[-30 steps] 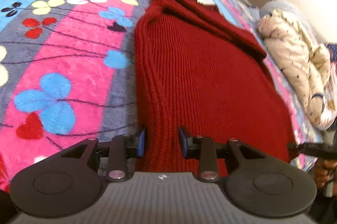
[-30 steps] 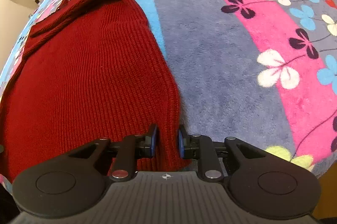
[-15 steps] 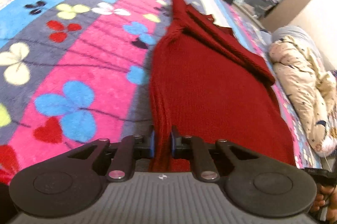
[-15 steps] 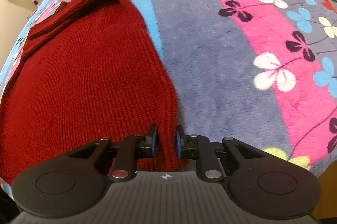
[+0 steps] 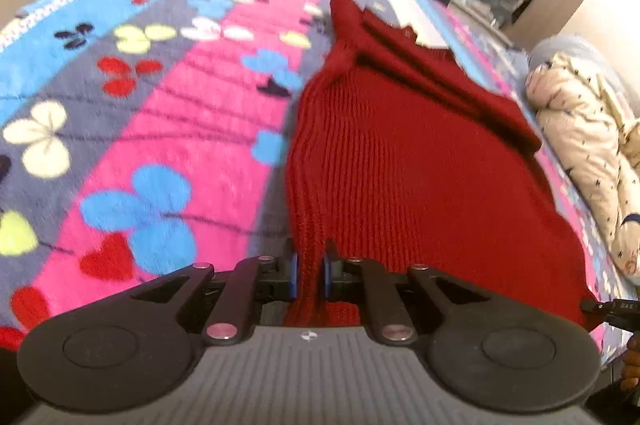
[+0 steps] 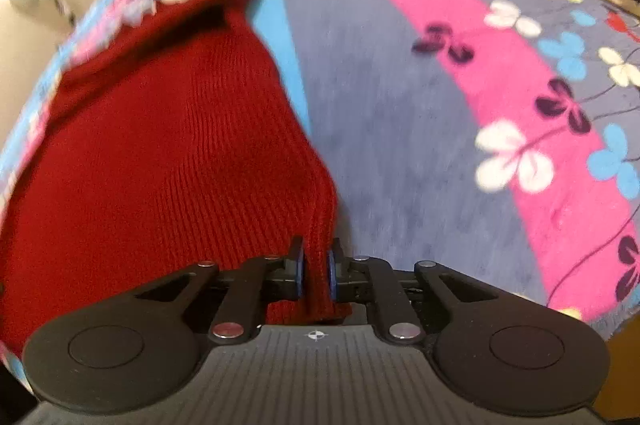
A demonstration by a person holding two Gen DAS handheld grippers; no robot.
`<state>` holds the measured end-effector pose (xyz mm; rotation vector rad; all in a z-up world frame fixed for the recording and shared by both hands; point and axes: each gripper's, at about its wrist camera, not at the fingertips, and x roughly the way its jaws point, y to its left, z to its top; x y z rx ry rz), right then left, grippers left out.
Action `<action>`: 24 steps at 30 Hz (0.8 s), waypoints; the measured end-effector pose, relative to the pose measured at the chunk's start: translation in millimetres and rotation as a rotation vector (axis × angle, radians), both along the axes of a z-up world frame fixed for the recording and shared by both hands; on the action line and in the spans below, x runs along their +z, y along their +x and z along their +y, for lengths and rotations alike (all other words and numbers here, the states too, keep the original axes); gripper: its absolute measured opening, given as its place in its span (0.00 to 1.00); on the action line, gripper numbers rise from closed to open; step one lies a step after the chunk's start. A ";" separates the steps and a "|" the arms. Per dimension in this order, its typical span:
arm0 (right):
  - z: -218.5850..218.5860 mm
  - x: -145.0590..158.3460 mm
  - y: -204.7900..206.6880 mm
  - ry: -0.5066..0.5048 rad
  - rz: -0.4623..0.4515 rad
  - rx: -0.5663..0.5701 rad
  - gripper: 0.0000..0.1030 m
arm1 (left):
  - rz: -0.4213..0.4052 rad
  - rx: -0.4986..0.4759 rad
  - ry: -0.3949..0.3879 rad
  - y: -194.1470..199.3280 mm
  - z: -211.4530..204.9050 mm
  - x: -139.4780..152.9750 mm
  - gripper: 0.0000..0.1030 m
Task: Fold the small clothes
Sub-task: 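Grasp the sweater hem with the left tool while the right tool grasps it too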
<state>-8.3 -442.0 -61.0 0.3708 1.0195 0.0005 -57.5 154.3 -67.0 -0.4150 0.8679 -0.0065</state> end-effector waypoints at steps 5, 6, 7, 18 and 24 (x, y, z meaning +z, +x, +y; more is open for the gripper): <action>-6.4 -1.0 1.2 0.018 0.003 -0.032 0.10 | 0.104 0.002 -0.047 8.9 2.8 -11.9 0.18; -4.7 -5.3 3.2 0.010 0.034 -0.018 0.14 | 0.123 -0.004 -0.049 10.4 1.6 -15.2 0.24; -1.0 -11.3 4.6 -0.001 0.073 0.003 0.16 | 0.119 -0.012 -0.036 10.9 -0.9 -14.9 0.25; 5.8 -4.8 -2.2 -0.027 0.042 0.030 0.11 | 0.067 -0.035 0.012 4.3 -5.7 -9.3 0.12; -6.2 28.5 -11.7 0.031 -0.117 -0.015 0.08 | -0.051 -0.040 -0.020 -6.6 -3.5 13.4 0.11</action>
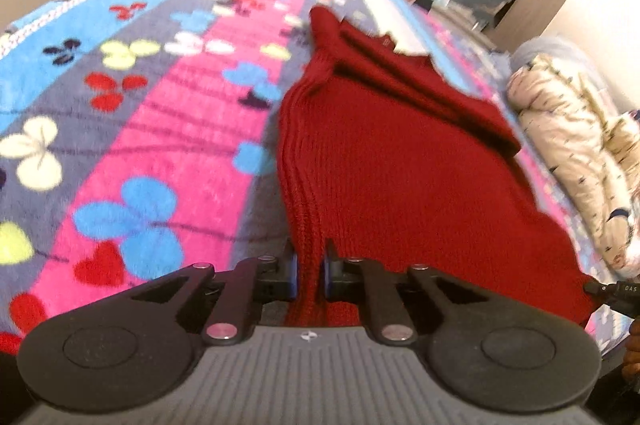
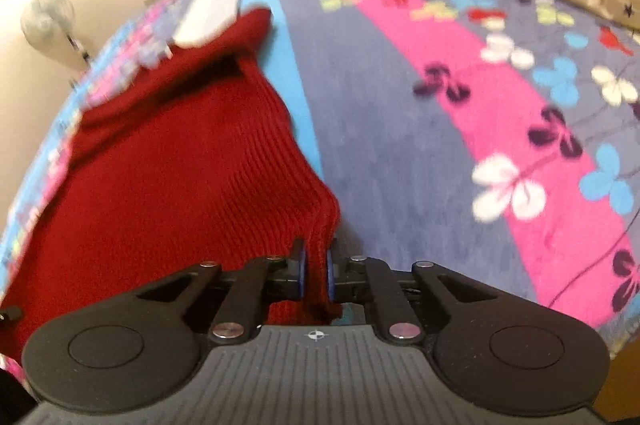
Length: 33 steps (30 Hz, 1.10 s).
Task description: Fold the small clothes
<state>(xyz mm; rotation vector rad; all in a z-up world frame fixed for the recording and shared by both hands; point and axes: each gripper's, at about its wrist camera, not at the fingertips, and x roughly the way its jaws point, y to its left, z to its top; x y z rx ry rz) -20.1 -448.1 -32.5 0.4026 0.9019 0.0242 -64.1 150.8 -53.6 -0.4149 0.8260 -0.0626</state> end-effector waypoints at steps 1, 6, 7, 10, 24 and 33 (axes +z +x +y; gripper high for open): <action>0.1 7.4 -2.0 0.003 -0.031 0.003 0.08 | -0.013 -0.001 -0.019 -1.7 2.2 3.9 0.11; -8.1 49.3 -20.6 0.074 -0.179 0.019 0.07 | -0.067 -0.046 -0.025 -13.6 4.0 30.6 0.10; -10.0 54.8 -23.7 0.084 -0.197 0.023 0.07 | -0.080 -0.058 -0.020 -17.5 3.6 37.2 0.10; -12.1 69.6 -39.8 0.093 -0.232 0.043 0.06 | -0.115 -0.094 -0.024 -33.6 5.5 60.3 0.09; -66.0 144.0 -119.7 0.241 -0.331 0.087 0.06 | -0.217 -0.214 -0.050 -90.6 29.8 159.7 0.09; -74.8 61.9 40.5 0.226 -0.132 -0.049 0.06 | 0.042 -0.113 -0.090 97.5 40.6 81.1 0.10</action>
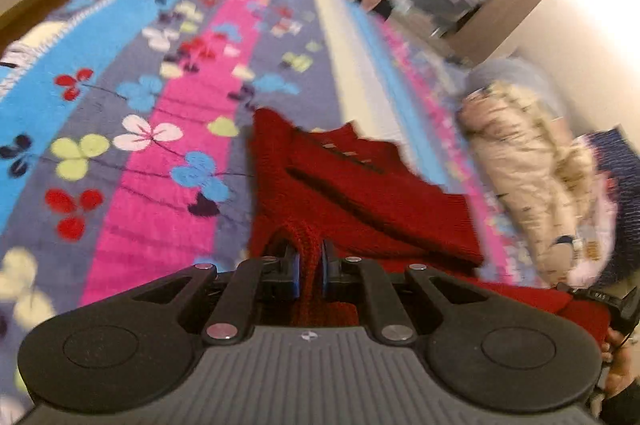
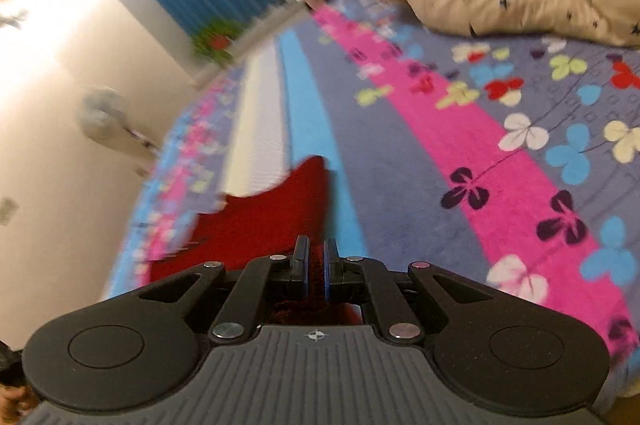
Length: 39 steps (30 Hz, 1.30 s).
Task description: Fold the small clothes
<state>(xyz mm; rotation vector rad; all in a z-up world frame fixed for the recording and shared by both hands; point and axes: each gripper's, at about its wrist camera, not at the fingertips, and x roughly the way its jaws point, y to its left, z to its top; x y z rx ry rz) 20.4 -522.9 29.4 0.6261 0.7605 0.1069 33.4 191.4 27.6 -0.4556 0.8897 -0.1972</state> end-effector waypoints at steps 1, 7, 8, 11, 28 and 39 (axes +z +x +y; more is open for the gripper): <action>3.4 -13.3 21.7 -0.036 0.042 0.000 0.06 | 0.028 0.006 0.018 19.3 1.5 -12.1 0.10; 17.2 -84.9 82.0 -0.100 0.234 -0.035 0.06 | 0.146 0.024 0.078 68.2 0.0 -73.2 0.10; 18.4 -88.1 84.5 -0.087 0.251 -0.051 0.06 | 0.142 0.020 0.084 70.4 -0.2 -74.6 0.10; 25.3 -86.4 90.7 -0.121 0.224 -0.038 0.06 | 0.150 0.033 0.035 76.4 6.6 -79.4 0.12; -17.0 -79.8 54.4 -0.160 0.202 -0.147 0.38 | 0.126 0.130 0.008 42.1 46.4 -56.2 0.64; -8.7 -88.0 34.1 -0.226 0.211 0.063 0.44 | 0.184 -0.056 0.243 31.7 26.9 -70.2 0.69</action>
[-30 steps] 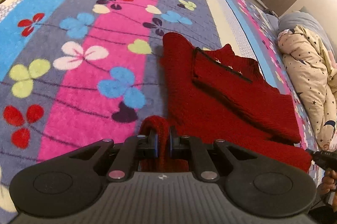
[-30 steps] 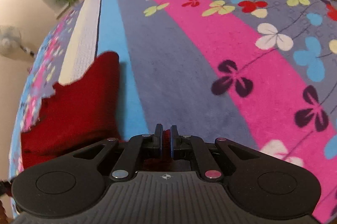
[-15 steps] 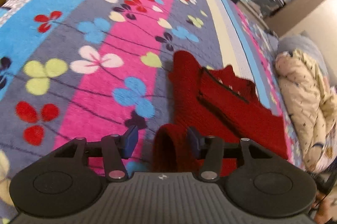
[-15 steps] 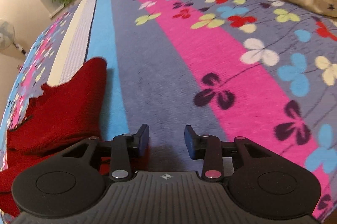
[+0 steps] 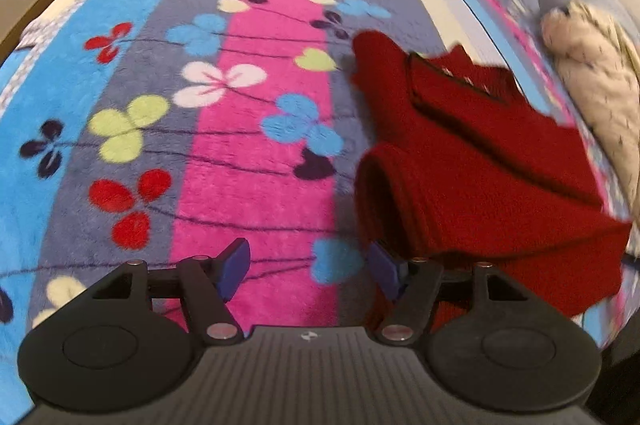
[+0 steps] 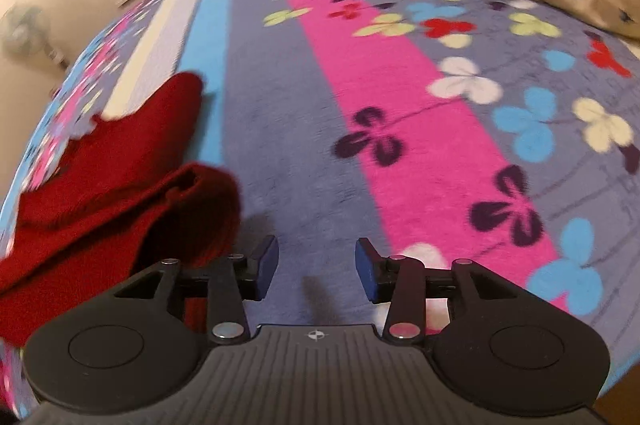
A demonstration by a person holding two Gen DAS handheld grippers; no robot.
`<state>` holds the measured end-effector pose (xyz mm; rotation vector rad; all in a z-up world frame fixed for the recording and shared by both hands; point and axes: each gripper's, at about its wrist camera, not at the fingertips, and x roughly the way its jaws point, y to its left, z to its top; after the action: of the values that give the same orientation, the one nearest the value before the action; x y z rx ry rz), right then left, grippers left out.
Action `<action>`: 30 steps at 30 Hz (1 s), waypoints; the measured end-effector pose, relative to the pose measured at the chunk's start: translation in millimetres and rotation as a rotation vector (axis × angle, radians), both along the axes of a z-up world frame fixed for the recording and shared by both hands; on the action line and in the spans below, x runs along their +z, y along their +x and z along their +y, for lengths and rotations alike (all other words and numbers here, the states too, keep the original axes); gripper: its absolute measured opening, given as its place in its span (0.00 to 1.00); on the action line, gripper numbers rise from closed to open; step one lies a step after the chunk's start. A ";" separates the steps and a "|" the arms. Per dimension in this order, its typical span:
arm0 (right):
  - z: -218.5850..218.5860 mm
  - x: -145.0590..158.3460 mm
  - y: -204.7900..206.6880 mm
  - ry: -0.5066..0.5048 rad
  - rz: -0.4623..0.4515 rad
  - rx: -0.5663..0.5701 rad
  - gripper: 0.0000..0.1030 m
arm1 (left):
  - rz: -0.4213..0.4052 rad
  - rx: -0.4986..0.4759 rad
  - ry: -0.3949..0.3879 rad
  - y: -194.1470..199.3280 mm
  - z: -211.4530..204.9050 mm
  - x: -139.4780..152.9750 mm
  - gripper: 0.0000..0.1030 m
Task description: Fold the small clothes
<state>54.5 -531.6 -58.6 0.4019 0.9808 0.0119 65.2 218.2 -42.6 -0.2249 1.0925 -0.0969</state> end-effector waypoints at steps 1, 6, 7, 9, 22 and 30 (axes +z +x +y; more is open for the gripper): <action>6.1 -0.4 2.3 0.004 0.000 0.029 0.45 | -0.005 -0.012 0.006 1.2 -2.8 -0.1 0.69; 43.8 -3.3 19.3 -0.044 0.014 0.158 0.49 | -0.046 -0.014 -0.077 11.7 -8.6 2.2 0.70; 50.7 -3.3 23.0 -0.073 0.015 0.170 0.49 | -0.057 -0.021 -0.087 14.2 -11.6 3.3 0.70; 60.0 -2.5 30.0 -0.099 0.009 0.173 0.49 | -0.060 -0.044 -0.080 21.7 -21.3 2.1 0.70; 83.4 -6.2 68.0 -0.024 0.020 0.109 0.56 | -0.065 -0.045 -0.052 64.2 -47.4 -18.1 0.70; 88.4 -11.1 75.3 -0.033 0.028 0.095 0.43 | -0.101 -0.064 -0.041 70.4 -54.8 -19.6 0.58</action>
<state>129.8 -443.2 -69.7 0.3256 1.0253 0.0757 135.6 163.4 -62.2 -0.2194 0.9976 -0.1864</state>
